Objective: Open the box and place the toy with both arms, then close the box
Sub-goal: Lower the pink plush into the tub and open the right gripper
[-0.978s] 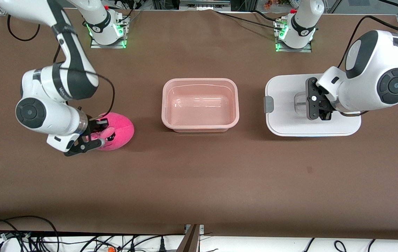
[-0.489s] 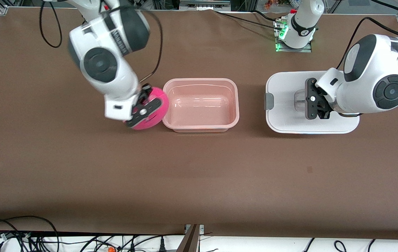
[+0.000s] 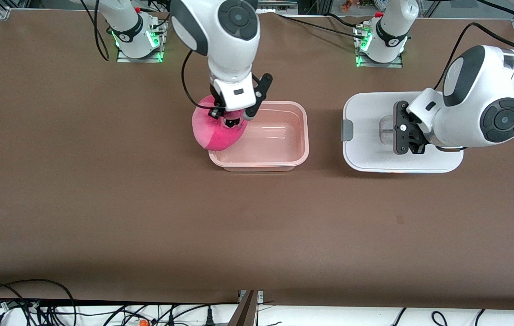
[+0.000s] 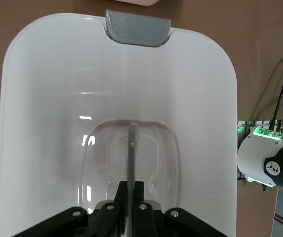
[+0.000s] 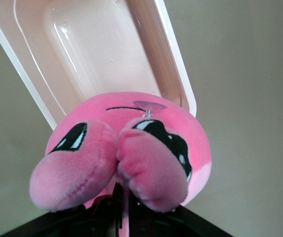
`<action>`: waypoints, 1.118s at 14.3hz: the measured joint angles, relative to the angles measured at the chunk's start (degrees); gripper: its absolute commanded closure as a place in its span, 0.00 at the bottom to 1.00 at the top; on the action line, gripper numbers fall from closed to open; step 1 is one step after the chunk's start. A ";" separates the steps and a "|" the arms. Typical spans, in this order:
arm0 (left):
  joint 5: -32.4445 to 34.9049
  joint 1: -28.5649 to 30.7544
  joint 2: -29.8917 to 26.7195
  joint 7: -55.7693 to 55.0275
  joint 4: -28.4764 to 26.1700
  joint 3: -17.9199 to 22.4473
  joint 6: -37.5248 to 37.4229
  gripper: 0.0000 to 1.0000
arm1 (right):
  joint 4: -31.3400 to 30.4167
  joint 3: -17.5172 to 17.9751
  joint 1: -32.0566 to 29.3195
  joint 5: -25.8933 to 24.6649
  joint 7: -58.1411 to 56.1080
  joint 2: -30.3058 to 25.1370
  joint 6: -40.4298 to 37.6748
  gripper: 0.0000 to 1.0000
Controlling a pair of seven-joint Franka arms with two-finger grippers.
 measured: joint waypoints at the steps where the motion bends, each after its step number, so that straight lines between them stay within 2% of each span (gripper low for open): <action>1: 0.00 0.01 0.03 0.11 0.01 0.01 -0.04 1.00 | 1.31 -0.01 0.43 -0.81 -1.49 1.10 0.02 1.00; 7: 0.00 0.01 0.11 0.20 0.04 0.02 -0.15 1.00 | 4.84 -0.05 4.77 -3.73 -3.05 7.94 0.17 1.00; 16: 0.00 -0.01 0.50 0.24 0.04 -0.04 -0.36 1.00 | 5.31 -0.25 6.07 -5.62 -2.85 12.62 1.43 1.00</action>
